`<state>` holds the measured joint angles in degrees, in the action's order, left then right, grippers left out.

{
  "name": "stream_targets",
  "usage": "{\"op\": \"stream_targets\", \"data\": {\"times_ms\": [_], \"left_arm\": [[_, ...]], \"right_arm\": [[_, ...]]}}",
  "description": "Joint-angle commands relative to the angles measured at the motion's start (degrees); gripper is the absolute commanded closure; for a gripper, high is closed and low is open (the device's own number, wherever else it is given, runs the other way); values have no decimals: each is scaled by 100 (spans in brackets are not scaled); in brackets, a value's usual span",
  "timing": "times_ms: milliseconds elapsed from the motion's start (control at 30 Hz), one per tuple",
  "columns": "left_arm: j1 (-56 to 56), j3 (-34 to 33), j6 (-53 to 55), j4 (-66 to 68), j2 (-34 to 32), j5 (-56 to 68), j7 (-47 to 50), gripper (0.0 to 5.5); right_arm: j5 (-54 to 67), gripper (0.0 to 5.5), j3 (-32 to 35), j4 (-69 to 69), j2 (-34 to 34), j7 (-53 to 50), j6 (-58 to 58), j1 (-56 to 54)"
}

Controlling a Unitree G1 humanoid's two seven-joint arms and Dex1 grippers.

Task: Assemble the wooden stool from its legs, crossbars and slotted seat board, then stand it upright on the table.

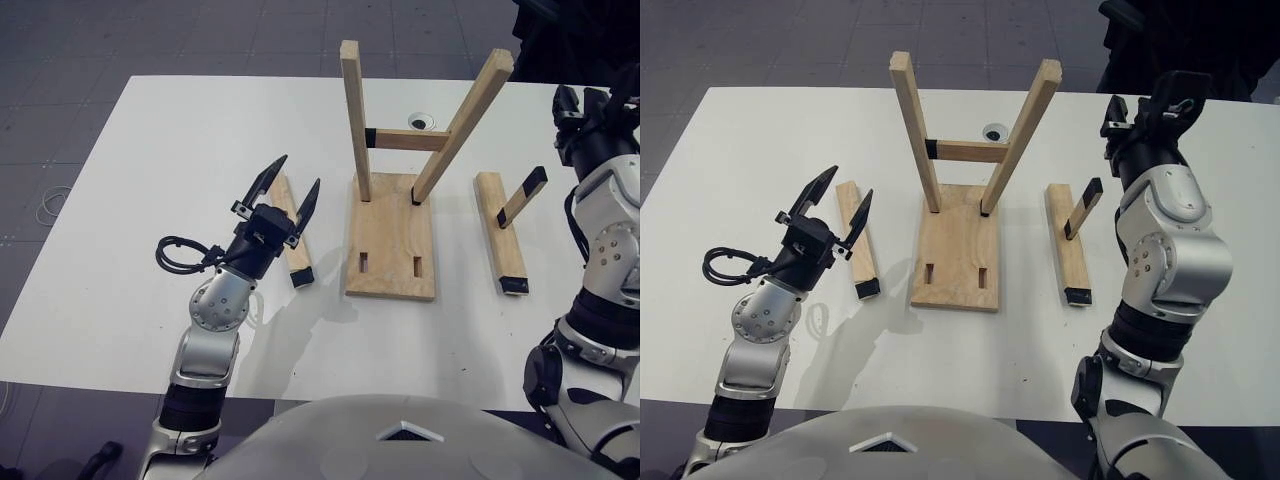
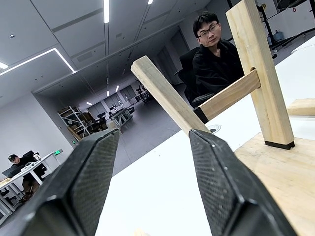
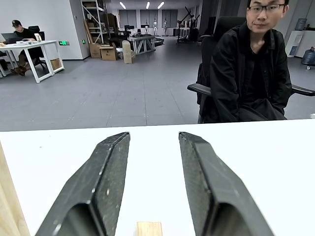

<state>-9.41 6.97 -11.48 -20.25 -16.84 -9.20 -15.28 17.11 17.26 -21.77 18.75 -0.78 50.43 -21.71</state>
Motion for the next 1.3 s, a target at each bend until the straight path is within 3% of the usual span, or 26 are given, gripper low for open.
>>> {"op": "stream_targets", "data": {"times_ms": [33,467,800,1100,1300], "left_arm": [[-24,31,16,40,-15,-20,-16,290],[-24,89,2,43,-11,-33,-12,290],[-99,90,22,-8,-14,-50,-1,290],[-154,65,67,-54,-40,-26,-40,290],[-117,71,76,-22,-34,-21,-49,290]], "right_arm": [[11,368,-4,-40,-63,-7,154,19],[-114,368,-140,-1,-238,9,30,227],[188,368,57,-190,-232,6,-274,-1266],[-267,368,-201,1216,-319,281,-652,620],[-269,368,-169,1373,-202,308,-658,696]]}}
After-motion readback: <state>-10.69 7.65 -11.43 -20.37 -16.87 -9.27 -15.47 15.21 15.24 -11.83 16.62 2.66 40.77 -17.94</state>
